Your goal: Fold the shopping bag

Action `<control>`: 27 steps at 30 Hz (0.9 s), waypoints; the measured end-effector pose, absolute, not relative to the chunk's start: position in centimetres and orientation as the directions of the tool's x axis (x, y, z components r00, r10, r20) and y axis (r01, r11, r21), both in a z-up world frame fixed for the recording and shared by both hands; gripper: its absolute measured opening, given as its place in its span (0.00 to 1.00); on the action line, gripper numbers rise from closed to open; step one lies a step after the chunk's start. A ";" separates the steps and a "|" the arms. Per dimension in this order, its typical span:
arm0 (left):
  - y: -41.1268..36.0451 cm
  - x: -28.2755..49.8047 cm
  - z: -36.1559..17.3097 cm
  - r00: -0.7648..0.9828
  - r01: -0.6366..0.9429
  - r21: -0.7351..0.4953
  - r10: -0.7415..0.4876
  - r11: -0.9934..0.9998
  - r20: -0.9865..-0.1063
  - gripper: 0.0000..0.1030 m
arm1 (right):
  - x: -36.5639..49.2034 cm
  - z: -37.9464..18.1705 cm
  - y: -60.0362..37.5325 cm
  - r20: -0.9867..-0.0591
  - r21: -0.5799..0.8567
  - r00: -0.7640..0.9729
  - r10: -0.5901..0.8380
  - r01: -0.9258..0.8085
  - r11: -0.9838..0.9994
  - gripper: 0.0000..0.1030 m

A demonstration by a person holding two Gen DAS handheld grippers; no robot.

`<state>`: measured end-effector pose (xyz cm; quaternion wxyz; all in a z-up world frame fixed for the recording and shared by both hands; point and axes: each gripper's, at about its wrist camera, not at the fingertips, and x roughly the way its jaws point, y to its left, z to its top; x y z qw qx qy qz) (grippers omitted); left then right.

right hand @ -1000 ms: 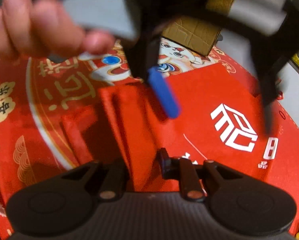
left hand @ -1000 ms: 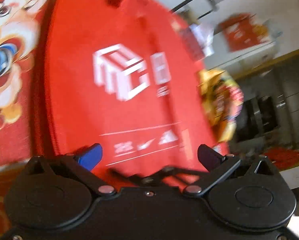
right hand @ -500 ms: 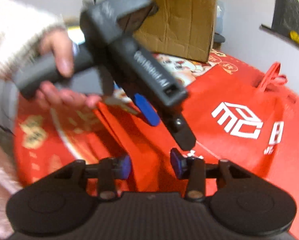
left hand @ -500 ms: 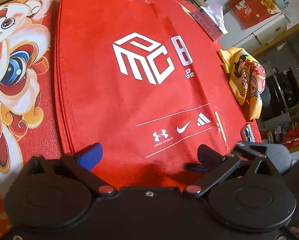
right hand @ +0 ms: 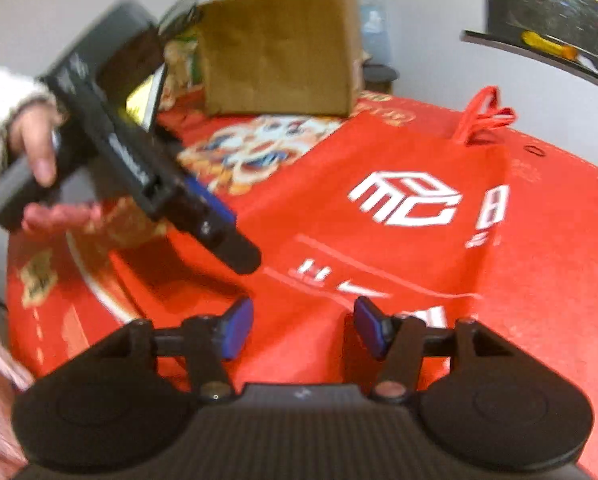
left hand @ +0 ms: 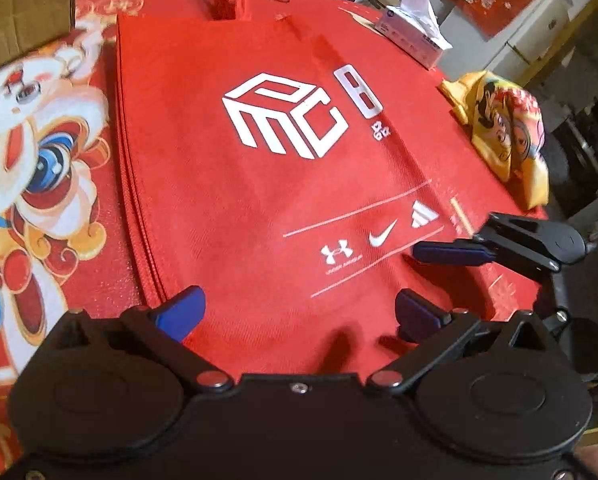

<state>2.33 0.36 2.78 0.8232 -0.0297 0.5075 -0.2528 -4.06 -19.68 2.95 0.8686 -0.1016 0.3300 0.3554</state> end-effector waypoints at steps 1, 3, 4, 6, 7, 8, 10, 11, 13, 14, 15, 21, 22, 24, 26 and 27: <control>0.1 1.8 2.8 0.373 0.399 -0.277 -0.431 0.874 -0.822 1.00 | -4.1 2.4 -19.6 -0.653 0.055 0.523 0.548 -0.689 0.723 0.57; -0.6 0.8 3.0 0.412 0.423 -0.220 -0.402 0.879 -0.818 1.00 | -4.1 1.7 -19.6 -0.654 0.056 0.529 0.541 -0.679 0.732 0.66; -0.9 0.2 3.2 0.432 0.433 -0.194 -0.392 0.880 -0.812 1.00 | -4.2 1.5 -19.9 -0.651 0.057 0.535 0.538 -0.673 0.738 0.74; -1.2 -1.0 3.8 0.464 0.453 -0.180 -0.404 0.873 -0.789 1.00 | -4.0 1.2 -20.0 -0.656 0.057 0.536 0.532 -0.667 0.743 0.79; -1.1 -1.6 4.1 0.473 0.461 -0.192 -0.423 0.867 -0.773 1.00 | -4.0 1.1 -19.8 -0.657 0.053 0.533 0.533 -0.673 0.738 0.81; -1.0 -2.0 4.3 0.477 0.466 -0.207 -0.441 0.860 -0.760 1.00 | -4.0 1.0 -19.6 -0.659 0.049 0.530 0.534 -0.678 0.733 0.86; -1.0 -2.8 4.4 0.469 0.468 -0.229 -0.460 0.853 -0.754 1.00 | -3.9 0.9 -19.2 -0.662 0.040 0.525 0.536 -0.689 0.724 0.93; -1.1 -3.1 4.2 0.458 0.468 -0.233 -0.459 0.853 -0.762 1.00 | -3.9 0.8 -18.9 -0.661 0.040 0.525 0.536 -0.689 0.724 0.96; -1.0 -3.5 4.0 0.462 0.457 -0.222 -0.443 0.861 -0.768 1.00 | -3.7 0.6 -18.5 -0.659 0.044 0.527 0.537 -0.686 0.726 0.99; -0.9 -3.5 3.9 0.471 0.448 -0.214 -0.432 0.868 -0.769 1.00 | -3.7 0.5 -18.3 -0.656 0.031 0.532 0.535 -0.689 0.724 0.99; -0.8 -3.5 4.0 0.476 0.440 -0.209 -0.424 0.873 -0.771 1.00 | -3.7 0.4 -18.2 -0.654 0.030 0.534 0.536 -0.689 0.724 0.99; -0.5 -3.2 3.6 0.495 0.416 -0.161 -0.372 0.895 -0.785 1.00 | -4.1 2.0 -19.7 -0.637 0.026 0.533 0.556 -0.706 0.707 0.99; -0.4 -3.2 3.5 0.498 0.413 -0.151 -0.361 0.898 -0.789 1.00 | -4.3 2.4 -20.5 -0.627 0.020 0.546 0.556 -0.702 0.712 0.99; -0.5 -3.4 3.3 0.508 0.415 -0.123 -0.341 0.902 -0.791 1.00 | -4.5 3.3 -22.3 -0.596 0.032 0.581 0.554 -0.672 0.740 0.99; -0.7 -3.6 3.1 0.510 0.420 -0.110 -0.334 0.901 -0.793 1.00 | -4.3 3.9 -24.2 -0.587 0.056 0.616 0.526 -0.617 0.785 0.99; -0.8 -3.6 3.1 0.511 0.422 -0.104 -0.331 0.901 -0.793 1.00 | -4.1 3.9 -25.0 -0.598 0.065 0.623 0.505 -0.590 0.805 0.99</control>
